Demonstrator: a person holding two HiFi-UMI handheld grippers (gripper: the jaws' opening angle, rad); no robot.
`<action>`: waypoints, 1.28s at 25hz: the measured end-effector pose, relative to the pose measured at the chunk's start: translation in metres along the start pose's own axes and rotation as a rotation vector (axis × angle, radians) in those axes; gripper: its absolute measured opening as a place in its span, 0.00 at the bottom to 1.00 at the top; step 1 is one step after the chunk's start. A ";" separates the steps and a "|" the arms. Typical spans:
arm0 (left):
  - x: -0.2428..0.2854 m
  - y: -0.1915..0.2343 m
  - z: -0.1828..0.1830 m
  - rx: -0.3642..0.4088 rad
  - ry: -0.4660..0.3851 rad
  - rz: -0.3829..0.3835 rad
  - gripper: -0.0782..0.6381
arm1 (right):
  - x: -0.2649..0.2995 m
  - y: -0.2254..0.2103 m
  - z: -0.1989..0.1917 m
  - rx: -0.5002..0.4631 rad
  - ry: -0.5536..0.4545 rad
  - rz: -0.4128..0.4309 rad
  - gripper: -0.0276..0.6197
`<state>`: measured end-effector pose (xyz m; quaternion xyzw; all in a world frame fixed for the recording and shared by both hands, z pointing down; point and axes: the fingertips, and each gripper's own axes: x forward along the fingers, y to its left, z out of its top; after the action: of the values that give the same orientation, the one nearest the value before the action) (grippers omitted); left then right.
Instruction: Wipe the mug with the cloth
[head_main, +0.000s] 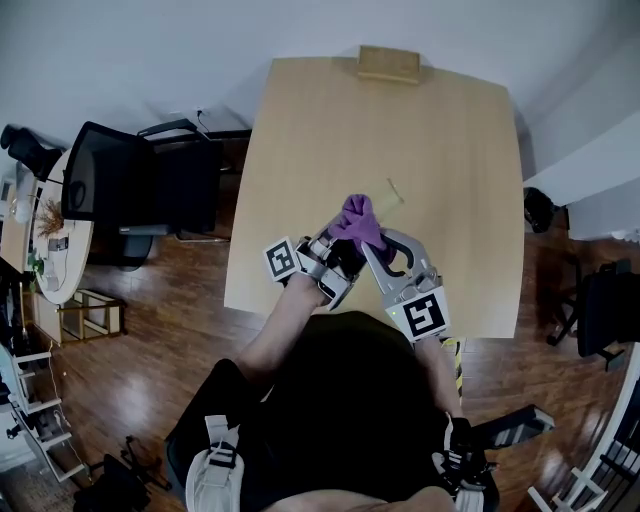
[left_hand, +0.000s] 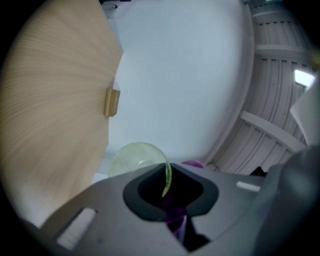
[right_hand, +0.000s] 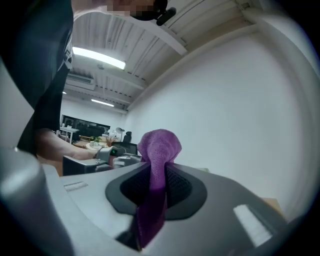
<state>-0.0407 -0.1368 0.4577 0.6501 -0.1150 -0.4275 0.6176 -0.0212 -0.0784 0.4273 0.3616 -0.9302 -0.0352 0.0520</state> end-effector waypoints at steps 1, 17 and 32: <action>0.001 -0.001 -0.004 0.005 0.017 -0.003 0.17 | -0.002 -0.010 -0.002 0.038 -0.008 -0.030 0.14; -0.007 0.012 -0.048 0.088 0.322 0.070 0.19 | -0.041 -0.103 -0.079 0.869 -0.158 0.037 0.13; -0.017 0.021 -0.014 -0.141 0.067 -0.051 0.17 | -0.054 -0.119 -0.059 0.833 -0.264 -0.115 0.13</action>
<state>-0.0333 -0.1204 0.4818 0.6215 -0.0473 -0.4282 0.6543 0.1052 -0.1305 0.4701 0.3955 -0.8419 0.2942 -0.2196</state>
